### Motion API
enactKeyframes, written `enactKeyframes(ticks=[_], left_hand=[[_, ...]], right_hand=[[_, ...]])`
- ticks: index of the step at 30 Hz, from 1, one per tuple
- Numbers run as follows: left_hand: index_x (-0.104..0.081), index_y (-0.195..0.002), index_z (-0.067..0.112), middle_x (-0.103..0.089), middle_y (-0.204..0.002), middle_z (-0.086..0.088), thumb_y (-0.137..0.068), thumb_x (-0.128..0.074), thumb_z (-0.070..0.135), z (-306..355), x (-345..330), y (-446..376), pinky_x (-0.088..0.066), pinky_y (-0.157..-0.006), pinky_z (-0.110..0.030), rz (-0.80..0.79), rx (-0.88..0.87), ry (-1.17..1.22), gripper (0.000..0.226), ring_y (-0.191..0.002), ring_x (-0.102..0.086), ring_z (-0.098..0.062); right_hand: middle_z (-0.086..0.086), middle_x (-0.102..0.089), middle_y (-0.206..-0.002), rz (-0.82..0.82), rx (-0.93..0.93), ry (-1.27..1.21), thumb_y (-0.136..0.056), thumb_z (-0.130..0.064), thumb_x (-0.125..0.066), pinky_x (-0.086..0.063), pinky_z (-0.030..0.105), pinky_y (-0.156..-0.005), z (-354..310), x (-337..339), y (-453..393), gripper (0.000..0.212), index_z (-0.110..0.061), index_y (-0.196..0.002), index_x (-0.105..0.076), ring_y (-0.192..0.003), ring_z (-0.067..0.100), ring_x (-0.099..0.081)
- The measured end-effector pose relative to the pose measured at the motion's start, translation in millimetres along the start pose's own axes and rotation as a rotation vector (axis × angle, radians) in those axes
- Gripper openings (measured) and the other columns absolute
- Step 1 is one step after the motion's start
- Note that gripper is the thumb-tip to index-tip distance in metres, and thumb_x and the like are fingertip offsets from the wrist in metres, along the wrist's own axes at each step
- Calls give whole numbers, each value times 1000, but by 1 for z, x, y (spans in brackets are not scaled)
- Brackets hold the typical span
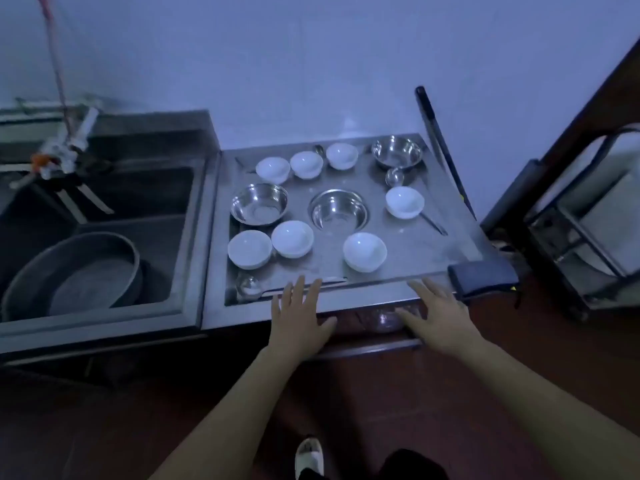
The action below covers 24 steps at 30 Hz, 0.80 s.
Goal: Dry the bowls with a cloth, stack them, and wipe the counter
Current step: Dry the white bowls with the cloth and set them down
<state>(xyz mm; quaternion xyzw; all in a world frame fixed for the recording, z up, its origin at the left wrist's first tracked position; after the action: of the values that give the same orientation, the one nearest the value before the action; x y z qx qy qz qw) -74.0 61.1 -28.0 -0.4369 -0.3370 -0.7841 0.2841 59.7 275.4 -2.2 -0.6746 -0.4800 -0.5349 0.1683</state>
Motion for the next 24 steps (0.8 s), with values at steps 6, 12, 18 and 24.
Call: enactKeyframes(ticks=[6, 12, 18, 24], left_hand=[[-5, -162, 32, 7, -170, -3, -97, -49, 56, -9, -71, -19, 3, -124, -51, -167, 132, 64, 82, -156, 7, -28], [-5, -161, 32, 4, -170, -3, -98, -51, 54, 18, -96, -67, -1, -125, -49, -171, 186, 79, 81, -157, 5, -27], [-28, -158, 15, -26, -164, -13, -86, -61, 49, 35, -81, -127, -19, -122, -42, -29, 277, 322, 86, -153, -21, -29], [-40, -151, 19, -39, -147, 3, -94, -68, 9, 18, -75, -181, -47, -102, -34, 95, 649, 878, 63, -128, -48, -18]], right_hand=[[-7, -12, -168, -134, -133, -41, -93, -60, -56, -16, 46, -120, 67, -58, 8, 72, -36, -155, -29, -154, 16, -10], [-7, -9, -168, -166, -113, -52, -84, -77, -36, -9, 46, -121, 106, -55, -51, 84, -36, -157, -26, -155, 16, -2], [4, -15, -168, -110, -76, 29, -74, -80, -9, -11, 55, -120, 141, -31, -123, 100, -28, -156, -31, -155, 25, -5], [17, -36, -159, -173, 2, 134, -86, -65, -29, -24, 72, -107, 165, -40, -145, 80, -18, -147, -50, -146, 41, -28]])
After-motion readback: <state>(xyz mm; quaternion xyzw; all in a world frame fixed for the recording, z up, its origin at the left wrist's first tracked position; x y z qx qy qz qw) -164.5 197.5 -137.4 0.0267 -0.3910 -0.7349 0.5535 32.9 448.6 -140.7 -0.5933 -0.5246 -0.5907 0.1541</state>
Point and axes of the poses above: each hand's wrist, its own y-axis away from the middle knuckle, its own x-axis out of the back of the hand, z = x × y, the point moved 10 cm from there along -y, towards the middle knuckle
